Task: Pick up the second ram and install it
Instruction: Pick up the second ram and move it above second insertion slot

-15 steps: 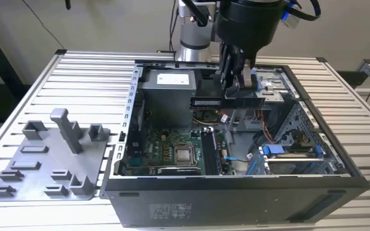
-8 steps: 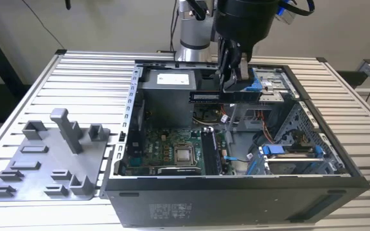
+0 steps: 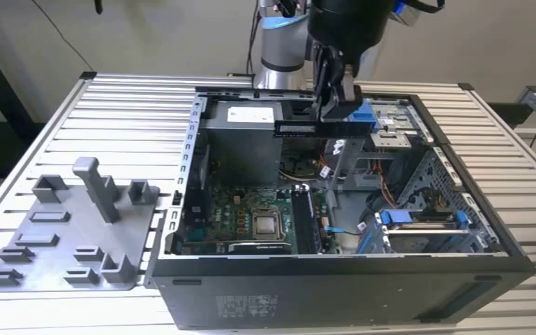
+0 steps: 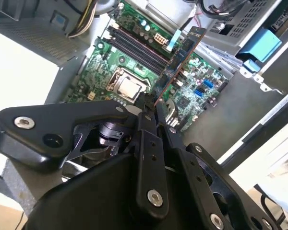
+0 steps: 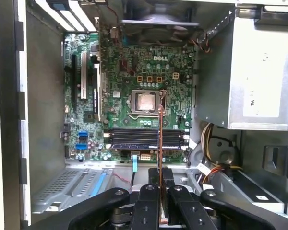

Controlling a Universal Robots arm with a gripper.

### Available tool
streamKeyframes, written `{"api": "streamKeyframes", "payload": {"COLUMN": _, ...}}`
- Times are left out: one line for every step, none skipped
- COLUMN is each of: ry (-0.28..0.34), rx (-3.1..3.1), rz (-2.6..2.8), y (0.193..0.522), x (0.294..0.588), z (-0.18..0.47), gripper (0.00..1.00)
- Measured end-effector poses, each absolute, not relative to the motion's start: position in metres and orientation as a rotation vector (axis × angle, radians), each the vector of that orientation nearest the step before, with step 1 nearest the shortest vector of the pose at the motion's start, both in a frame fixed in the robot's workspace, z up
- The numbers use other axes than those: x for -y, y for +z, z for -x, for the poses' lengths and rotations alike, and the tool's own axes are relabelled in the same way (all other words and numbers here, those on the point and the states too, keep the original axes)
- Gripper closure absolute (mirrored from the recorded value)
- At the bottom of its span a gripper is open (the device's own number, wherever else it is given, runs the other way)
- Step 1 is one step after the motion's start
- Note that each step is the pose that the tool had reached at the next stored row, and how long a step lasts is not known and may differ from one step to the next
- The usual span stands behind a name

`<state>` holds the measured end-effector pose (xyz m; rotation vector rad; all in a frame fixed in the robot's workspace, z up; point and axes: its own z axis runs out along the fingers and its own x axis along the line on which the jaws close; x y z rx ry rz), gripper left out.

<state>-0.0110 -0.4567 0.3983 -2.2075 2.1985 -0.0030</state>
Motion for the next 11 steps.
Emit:
{"api": "streamKeyframes", "payload": {"ry": -0.003, "rx": -2.198, "rz": 2.208, "y": 0.398, "x": 0.454, "z": 0.011, "gripper": 0.86}}
{"api": "streamKeyframes", "payload": {"ry": -0.003, "rx": -2.198, "rz": 2.208, "y": 0.398, "x": 0.452, "z": 0.01, "gripper": 0.86}}
{"api": "streamKeyframes", "payload": {"ry": -0.003, "rx": -2.198, "rz": 2.207, "y": 0.398, "x": 0.45, "z": 0.01, "gripper": 0.86}}
{"api": "streamKeyframes", "payload": {"ry": -0.003, "rx": -2.198, "rz": 2.208, "y": 0.398, "x": 0.448, "z": 0.01, "gripper": 0.86}}
{"api": "streamKeyframes", "payload": {"ry": -0.002, "rx": -2.198, "rz": 2.207, "y": 0.398, "x": 0.447, "z": 0.009, "gripper": 0.86}}
{"api": "streamKeyframes", "payload": {"ry": -0.002, "rx": -2.198, "rz": 2.207, "y": 0.398, "x": 0.446, "z": 0.009, "gripper": 0.86}}
{"api": "streamKeyframes", "payload": {"ry": -0.001, "rx": -2.197, "rz": 2.207, "y": 0.398, "x": 0.444, "z": 0.008, "gripper": 0.86}}
{"api": "streamKeyframes", "payload": {"ry": 0.0, "rx": -2.197, "rz": 2.206, "y": 0.398, "x": 0.443, "z": 0.008, "gripper": 0.86}}
{"api": "streamKeyframes", "payload": {"ry": 0.002, "rx": -2.196, "rz": 2.204, "y": 0.398, "x": 0.442, "z": 0.008, "gripper": 0.86}}
{"api": "streamKeyframes", "payload": {"ry": 0.004, "rx": -2.196, "rz": 2.202, "y": 0.398, "x": 0.441, "z": 0.008, "gripper": 0.86}}
{"api": "streamKeyframes", "payload": {"ry": 0.005, "rx": -2.198, "rz": 2.199, "y": 0.398, "x": 0.441, "z": 0.008, "gripper": 0.86}}
